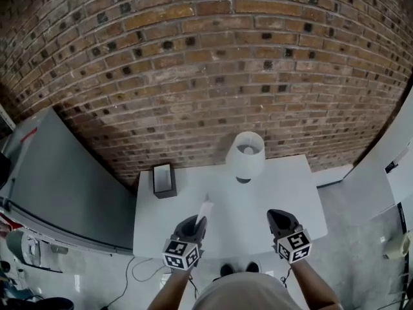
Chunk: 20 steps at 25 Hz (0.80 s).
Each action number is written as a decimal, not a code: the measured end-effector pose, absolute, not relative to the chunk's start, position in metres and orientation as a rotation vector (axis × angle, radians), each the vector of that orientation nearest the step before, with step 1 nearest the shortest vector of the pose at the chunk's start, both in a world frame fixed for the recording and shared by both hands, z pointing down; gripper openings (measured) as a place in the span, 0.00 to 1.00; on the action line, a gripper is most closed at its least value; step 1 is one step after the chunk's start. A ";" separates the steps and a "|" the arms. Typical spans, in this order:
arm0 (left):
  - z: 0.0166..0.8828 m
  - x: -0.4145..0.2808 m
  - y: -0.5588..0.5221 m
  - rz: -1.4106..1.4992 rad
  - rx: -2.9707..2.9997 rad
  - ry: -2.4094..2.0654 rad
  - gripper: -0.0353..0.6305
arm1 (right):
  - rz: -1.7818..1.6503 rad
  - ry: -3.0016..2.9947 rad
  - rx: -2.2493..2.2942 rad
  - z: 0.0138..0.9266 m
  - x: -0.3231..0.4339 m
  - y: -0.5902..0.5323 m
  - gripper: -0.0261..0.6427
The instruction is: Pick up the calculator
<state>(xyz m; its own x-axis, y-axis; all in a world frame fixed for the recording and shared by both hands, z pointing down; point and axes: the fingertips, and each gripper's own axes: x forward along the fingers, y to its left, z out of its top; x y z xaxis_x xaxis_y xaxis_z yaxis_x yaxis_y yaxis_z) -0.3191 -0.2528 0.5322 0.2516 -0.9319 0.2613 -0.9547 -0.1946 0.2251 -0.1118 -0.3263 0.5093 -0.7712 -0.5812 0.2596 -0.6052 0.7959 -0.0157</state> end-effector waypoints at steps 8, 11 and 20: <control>0.515 -0.327 -0.259 0.050 2.150 -1.811 0.17 | 0.104 -2.800 0.867 0.488 -0.117 -0.343 0.06; 0.514 -0.326 -0.259 0.045 2.141 -1.824 0.17 | 0.097 -2.811 0.856 0.486 -0.116 -0.347 0.06; 0.506 -0.318 -0.253 0.010 2.139 -1.833 0.17 | 0.117 -2.816 0.833 0.486 -0.108 -0.349 0.06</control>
<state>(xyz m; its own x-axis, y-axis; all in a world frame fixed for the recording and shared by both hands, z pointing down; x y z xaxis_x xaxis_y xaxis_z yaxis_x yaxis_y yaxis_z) -0.3180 -0.2533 0.5059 0.1751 -0.9613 0.2129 -0.9635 -0.1229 0.2378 -0.1082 -0.3488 0.4855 -0.8206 -0.5297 0.2147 -0.5457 0.8378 -0.0186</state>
